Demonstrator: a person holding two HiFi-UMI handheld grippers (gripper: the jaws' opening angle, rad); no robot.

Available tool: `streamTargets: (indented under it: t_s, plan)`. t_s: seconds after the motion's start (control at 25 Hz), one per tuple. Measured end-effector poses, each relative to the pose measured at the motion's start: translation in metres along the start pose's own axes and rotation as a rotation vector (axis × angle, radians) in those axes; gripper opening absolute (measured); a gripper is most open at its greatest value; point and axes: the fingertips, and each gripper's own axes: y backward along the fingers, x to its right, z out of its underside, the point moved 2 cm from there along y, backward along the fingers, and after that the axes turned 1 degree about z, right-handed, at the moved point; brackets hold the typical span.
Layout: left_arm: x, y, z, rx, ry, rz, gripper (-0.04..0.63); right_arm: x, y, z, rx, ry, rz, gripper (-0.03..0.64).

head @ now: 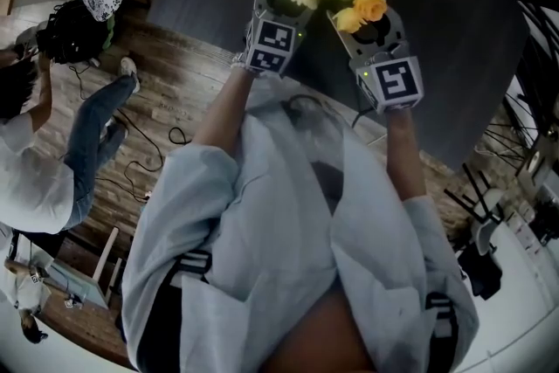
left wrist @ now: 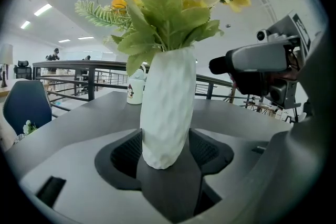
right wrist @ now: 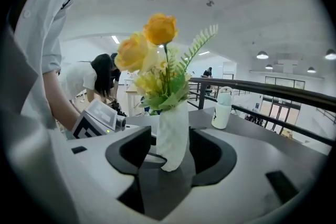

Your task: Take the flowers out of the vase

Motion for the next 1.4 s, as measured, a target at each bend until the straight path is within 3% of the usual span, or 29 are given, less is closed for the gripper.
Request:
streamTargets:
  t_s: [0.6, 1.4]
  plan:
    - [0.007, 0.005, 0.002, -0.003, -0.035, 0.009, 0.267, -0.005, -0.026, -0.017, 0.038, 0.046, -0.067, 0.325]
    - [0.012, 0.008, 0.003, -0.028, -0.105, 0.04, 0.245, -0.004, -0.048, -0.044, 0.115, 0.006, -0.059, 0.341]
